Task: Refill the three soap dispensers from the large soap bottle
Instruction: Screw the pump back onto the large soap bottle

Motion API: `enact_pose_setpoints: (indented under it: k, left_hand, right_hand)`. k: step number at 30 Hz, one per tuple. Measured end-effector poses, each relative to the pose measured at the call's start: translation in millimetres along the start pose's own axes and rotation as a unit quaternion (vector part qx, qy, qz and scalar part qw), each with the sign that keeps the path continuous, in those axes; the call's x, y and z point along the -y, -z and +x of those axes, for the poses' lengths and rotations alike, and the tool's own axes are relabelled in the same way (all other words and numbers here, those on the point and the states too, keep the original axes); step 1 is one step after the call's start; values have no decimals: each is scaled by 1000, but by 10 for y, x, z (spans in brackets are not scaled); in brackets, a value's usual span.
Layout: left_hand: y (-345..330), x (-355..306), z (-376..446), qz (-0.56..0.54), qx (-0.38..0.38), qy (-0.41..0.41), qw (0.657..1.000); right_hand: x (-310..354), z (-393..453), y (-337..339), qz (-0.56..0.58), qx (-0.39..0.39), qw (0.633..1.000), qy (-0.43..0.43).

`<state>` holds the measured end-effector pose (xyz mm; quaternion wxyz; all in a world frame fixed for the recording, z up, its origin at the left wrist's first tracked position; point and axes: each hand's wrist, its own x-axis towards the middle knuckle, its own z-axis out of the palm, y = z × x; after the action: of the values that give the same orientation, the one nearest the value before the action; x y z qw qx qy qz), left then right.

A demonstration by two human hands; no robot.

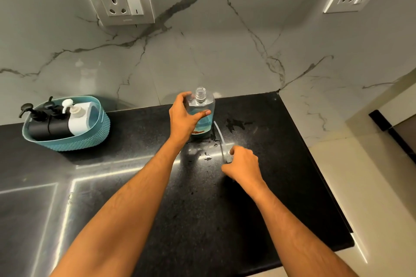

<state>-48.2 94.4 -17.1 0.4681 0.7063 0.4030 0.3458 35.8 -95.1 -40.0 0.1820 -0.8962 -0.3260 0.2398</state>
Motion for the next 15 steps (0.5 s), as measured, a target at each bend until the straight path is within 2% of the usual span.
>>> enact_pose_setpoints:
  k: [6,8,15]
  left_hand:
    - [152,-68,-143,-35,-25,-4,999]
    - [222,-104,-204,-43,-30,-13,999]
    - [541,-176,-411,-56,-53,-17,997]
  right_hand:
    - [79,44,282,57,-88,994,13]
    - [155,20,423,67,-143,986,44]
    - [557,-120,922,150,-309,925,164]
